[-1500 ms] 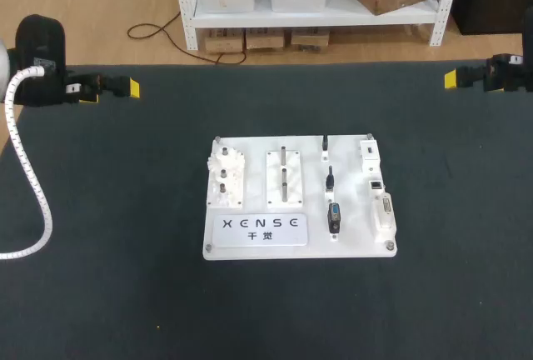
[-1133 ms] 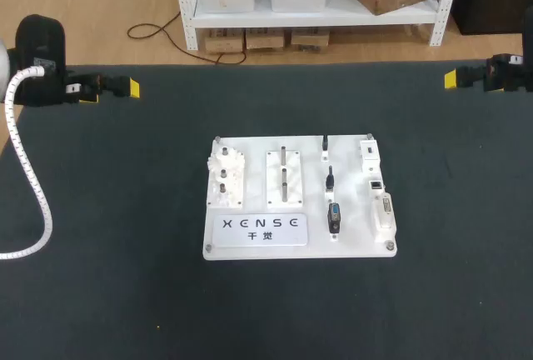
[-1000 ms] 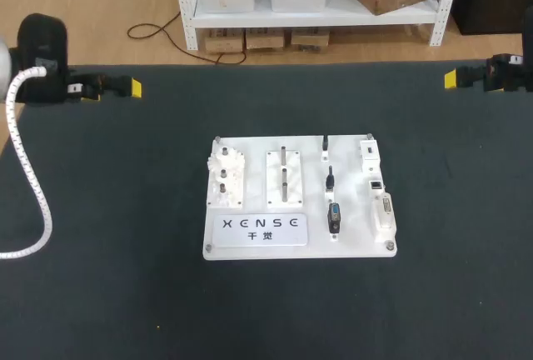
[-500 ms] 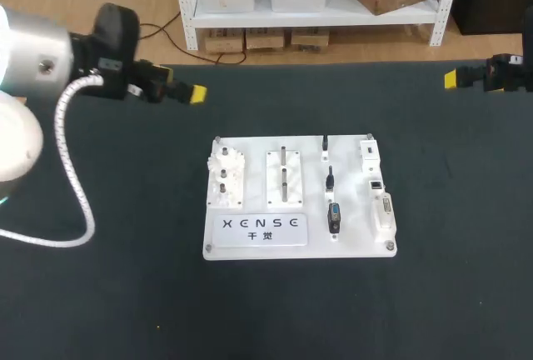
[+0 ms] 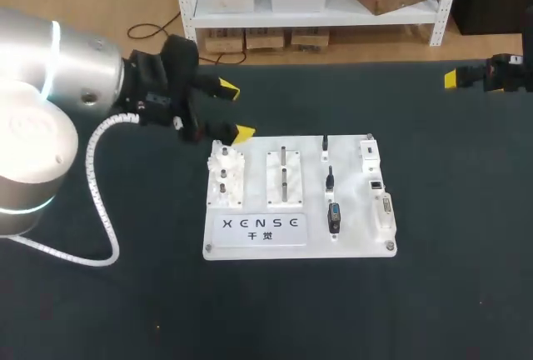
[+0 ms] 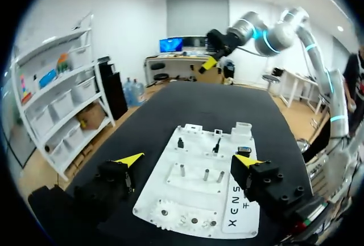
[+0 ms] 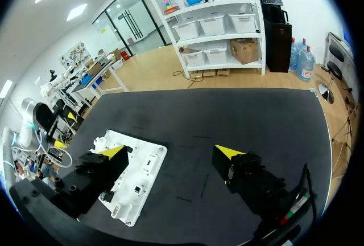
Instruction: Insert the Ethernet cable into its matching sockets.
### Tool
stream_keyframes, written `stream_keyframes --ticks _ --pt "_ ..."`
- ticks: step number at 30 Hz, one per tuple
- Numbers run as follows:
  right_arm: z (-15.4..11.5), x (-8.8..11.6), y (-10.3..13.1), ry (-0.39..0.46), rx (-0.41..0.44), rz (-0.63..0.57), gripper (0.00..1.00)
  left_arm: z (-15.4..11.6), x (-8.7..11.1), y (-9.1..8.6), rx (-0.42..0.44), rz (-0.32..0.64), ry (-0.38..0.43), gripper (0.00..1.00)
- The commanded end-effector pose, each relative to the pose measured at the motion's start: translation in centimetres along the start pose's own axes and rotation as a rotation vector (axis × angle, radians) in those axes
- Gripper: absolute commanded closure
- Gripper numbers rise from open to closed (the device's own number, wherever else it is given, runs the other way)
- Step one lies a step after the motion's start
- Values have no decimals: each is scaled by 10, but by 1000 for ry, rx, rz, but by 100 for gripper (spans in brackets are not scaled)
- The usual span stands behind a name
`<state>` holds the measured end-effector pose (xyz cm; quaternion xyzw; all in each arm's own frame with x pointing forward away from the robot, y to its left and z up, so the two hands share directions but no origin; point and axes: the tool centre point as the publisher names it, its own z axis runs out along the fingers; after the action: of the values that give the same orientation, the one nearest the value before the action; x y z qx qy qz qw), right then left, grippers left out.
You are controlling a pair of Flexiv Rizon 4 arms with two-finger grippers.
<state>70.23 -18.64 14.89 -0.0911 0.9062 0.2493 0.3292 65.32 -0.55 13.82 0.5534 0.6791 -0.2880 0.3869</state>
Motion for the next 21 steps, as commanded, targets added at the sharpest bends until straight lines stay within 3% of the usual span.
stream_keyframes --ticks 1,10,21 --pt "-1 0 1 0 3 0 0 8 7 0 230 281 -81 0" --pt "-1 0 1 0 3 0 0 31 18 -19 279 270 -35 0" --pt "-1 0 1 0 3 0 0 37 35 -35 231 213 33 0"
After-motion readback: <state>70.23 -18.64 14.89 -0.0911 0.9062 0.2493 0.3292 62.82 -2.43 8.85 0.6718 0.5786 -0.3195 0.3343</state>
